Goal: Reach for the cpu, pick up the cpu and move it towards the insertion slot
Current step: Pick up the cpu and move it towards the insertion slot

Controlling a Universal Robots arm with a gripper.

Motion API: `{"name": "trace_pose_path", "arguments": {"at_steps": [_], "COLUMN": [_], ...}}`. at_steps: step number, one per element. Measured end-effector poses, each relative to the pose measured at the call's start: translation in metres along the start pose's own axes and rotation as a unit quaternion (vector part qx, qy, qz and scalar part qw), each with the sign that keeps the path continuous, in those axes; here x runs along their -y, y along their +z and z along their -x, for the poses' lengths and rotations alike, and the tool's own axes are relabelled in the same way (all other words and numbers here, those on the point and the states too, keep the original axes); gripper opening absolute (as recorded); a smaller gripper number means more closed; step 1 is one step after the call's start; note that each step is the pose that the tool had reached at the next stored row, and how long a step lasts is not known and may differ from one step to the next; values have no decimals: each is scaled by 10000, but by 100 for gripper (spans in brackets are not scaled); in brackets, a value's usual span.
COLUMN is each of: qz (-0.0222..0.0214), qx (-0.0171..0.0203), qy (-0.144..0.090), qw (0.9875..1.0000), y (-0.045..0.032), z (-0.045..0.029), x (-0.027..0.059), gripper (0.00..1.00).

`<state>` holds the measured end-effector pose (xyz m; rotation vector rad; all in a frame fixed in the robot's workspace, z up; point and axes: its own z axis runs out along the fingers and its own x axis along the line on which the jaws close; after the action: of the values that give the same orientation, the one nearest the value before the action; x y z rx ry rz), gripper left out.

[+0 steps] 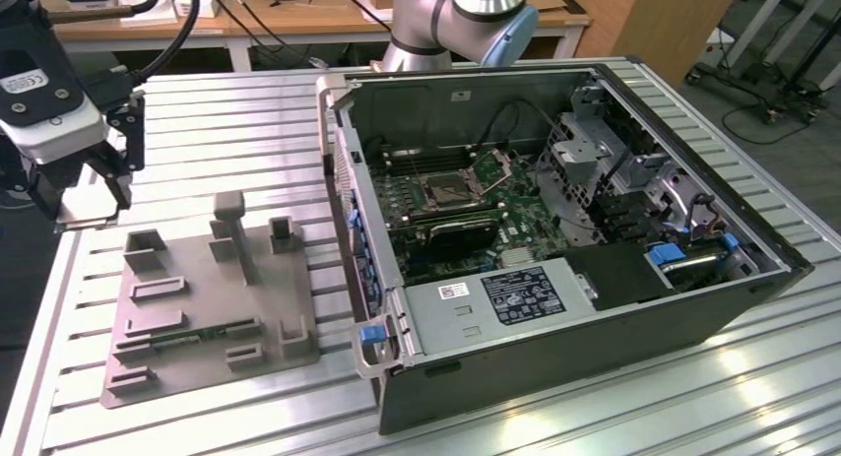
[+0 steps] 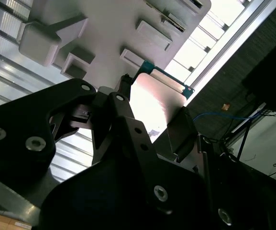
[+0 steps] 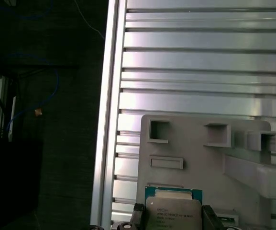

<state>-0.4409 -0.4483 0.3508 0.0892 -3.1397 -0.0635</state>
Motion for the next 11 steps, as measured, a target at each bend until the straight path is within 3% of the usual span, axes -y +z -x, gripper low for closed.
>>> {"name": "trace_pose_path", "arguments": {"at_steps": [11], "qz": [-1], "qx": [-2], "qy": [0], "qw": [10000], "y": [-4], "z": [0], "x": [0], "gripper": [55]}}
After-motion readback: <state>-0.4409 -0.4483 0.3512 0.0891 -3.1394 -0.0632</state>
